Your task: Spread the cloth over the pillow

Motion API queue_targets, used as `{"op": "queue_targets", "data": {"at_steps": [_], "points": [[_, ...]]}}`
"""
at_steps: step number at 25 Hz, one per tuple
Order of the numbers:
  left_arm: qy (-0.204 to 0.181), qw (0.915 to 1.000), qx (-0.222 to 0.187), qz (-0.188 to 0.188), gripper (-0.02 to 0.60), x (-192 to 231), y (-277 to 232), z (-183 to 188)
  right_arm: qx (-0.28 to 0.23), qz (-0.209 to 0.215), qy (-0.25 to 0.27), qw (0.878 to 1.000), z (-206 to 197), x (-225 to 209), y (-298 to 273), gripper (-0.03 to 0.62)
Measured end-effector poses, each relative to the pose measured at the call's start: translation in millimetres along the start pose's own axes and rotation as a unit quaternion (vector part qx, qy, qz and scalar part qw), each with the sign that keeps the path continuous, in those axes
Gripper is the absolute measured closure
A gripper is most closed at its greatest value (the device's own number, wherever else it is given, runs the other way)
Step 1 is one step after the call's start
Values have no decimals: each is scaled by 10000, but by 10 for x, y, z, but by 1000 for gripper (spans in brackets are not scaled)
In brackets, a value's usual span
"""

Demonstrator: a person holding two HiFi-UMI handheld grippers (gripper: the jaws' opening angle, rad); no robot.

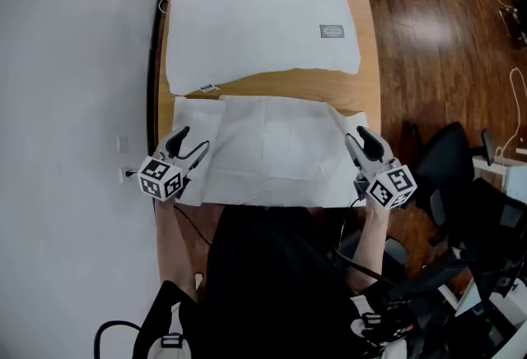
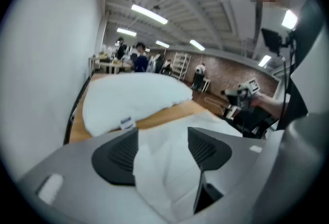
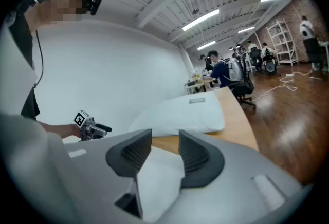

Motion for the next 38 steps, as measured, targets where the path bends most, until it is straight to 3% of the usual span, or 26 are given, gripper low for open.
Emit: {"op": "queue_targets", "data": {"at_steps": [1,4,6,9,11,12,14,15,16,17,19,22,25,28,32,34,35,37,38], "points": [[158,9994,269,150,260,172,-164,-177,233,-246,111,9994,-36,-226,56,420],[459,9925,853,741,235,725,-433,-520,934,-707,386,9924,-252,-742,37,381],[419,9868,1105,1106,235,1015,-537,-578,1342,-775,579,9862,-404,-927,-82,367],[201,9763,1678,1350,235,1177,-888,-739,1935,-903,784,9738,-579,-1167,-177,355],[60,9696,1939,1489,262,1254,-1032,-883,2448,-941,738,9622,-846,-1315,-322,349],[27,9691,1926,1544,327,1282,-1043,-906,2741,-943,687,9546,-1025,-1372,-410,345],[31,9717,1718,1620,569,1334,-998,-865,3175,-993,670,9407,-1331,-1458,-552,347],[73,9748,1535,1619,571,1346,-962,-827,3235,-1091,721,9371,-1401,-1488,-559,419],[150,9787,1282,1594,572,1341,-913,-782,3162,-1247,765,9373,-1395,-1502,-503,567],[236,9827,959,1564,572,1323,-838,-714,2976,-1423,775,9408,-1316,-1490,-396,592],[398,9876,215,1504,573,1284,-577,-521,2484,-1678,798,9507,-1056,-1385,-167,592],[713,9853,-598,1435,574,1301,-98,-290,2053,-1796,919,9577,-772,-1218,29,592],[870,9848,-876,1219,574,1341,129,-156,1903,-1880,710,9609,-651,-1185,64,592],[850,9810,-1225,1237,574,1370,354,-37,1819,-1816,505,9651,-682,-1179,-218,592],[698,9756,-1808,1035,574,1263,465,200,1319,-2021,689,9680,-397,-1065,-206,594],[674,9757,-1893,868,574,1271,505,255,1474,-2066,804,9639,-413,-1064,-214,592],[701,9766,-1879,773,574,1280,504,245,1763,-2055,787,9594,-538,-1104,-260,589],[747,9789,-1799,622,574,1297,455,203,2638,-1935,698,9424,-945,-1216,-443,287],[750,9799,-1757,572,574,1307,409,184,3068,-1884,737,9300,-1154,-1291,-555,267]]}}
Point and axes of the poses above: the fingertips, and each gripper's own axes: y backward along the fingers, x to its left, z out of its top, the point moved 5 cm from there along y, backward along the fingers, and after that the axes turned 14 degrees about -x, right-handed, at the moved point
